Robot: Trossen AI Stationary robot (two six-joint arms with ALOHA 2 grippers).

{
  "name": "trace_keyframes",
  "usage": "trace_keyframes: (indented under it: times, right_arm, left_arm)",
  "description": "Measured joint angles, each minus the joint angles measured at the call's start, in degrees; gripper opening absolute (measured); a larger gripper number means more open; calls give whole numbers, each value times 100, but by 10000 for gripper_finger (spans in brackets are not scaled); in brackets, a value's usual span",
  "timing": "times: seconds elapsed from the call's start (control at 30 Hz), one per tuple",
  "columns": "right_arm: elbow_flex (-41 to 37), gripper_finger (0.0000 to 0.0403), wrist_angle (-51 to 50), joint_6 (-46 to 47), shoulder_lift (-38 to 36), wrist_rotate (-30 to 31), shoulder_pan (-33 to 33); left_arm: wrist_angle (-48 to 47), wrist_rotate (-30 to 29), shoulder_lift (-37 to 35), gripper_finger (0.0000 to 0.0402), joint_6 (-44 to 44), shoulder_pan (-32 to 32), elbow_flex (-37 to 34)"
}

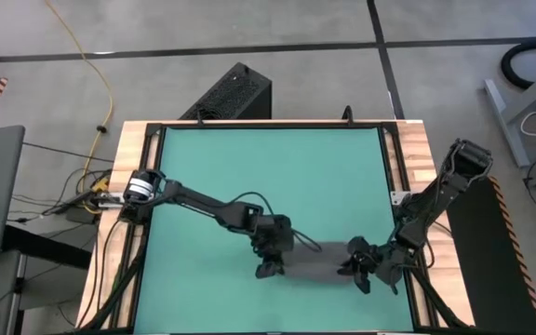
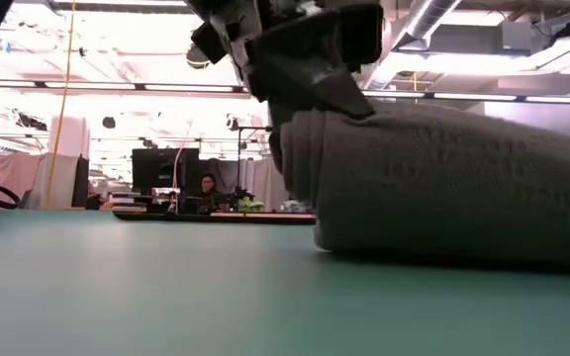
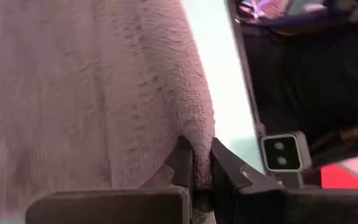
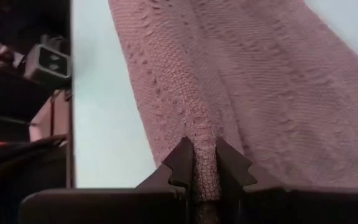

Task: Roll towel into tight, uniform cylinder
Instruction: Roll the gray towel

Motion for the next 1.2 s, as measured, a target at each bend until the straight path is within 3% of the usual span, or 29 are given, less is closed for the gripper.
trace_keyframes:
  times: [0.27,0.5,0.83,1.03,1.2]
  right_arm:
    - [0,58,-502,126,6,-235,-416]
    - [0,58,-927,92,28,-450,-771]
    - [9,58,-1021,308,513,-715,-1048]
    - [9,58,-1027,333,511,-718,-1053]
    - [9,58,-1031,333,511,-718,-1052]
  left_arm:
    - [133,-5,342,8,-854,82,-181]
    - [158,65,527,13,-954,317,-177]
    - [-736,-80,78,91,-655,888,-203]
    - [-1419,-971,-485,101,134,908,-221]
    - [19,-1657,-925,90,1013,390,-192]
